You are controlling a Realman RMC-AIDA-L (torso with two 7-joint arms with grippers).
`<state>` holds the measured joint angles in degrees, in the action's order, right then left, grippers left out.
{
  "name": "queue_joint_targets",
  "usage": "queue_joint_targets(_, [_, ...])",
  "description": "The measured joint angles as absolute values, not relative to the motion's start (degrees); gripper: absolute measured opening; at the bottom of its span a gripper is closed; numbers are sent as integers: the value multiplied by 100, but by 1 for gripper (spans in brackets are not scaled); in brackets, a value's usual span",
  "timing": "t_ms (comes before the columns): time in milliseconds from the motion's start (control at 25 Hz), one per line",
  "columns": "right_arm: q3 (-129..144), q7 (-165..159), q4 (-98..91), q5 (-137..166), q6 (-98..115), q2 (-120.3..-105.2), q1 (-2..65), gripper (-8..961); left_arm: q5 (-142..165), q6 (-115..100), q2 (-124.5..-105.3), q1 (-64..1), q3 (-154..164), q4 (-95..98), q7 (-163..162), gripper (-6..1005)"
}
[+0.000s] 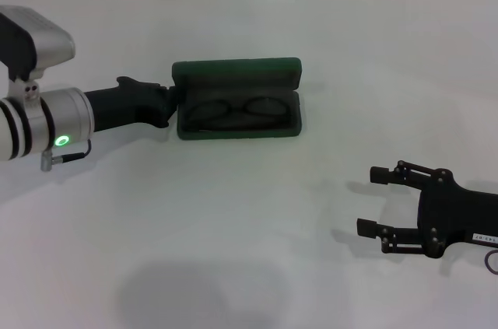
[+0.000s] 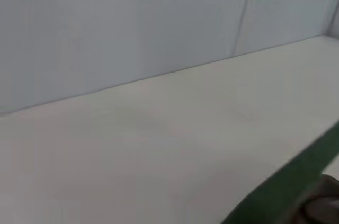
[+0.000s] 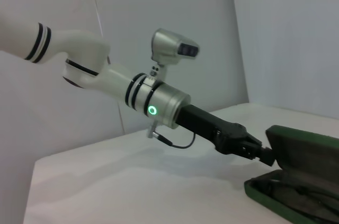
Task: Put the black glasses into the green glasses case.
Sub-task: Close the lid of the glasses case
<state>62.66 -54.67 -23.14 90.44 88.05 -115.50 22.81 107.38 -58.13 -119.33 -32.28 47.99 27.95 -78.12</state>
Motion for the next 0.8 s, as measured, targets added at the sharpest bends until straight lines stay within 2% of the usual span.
queue_joint_targets(480, [6267,-5478,-2311,9043,8816,-11557,2310,841,10097,-5019,-11973,-3500,4793,2569,-7767,66])
queue_joint_targets(800, [6255,-5476,-2320,9001,8799,-11558,2321,841,9872,-4988,-11943,-3430,4803,2611,-7987,68])
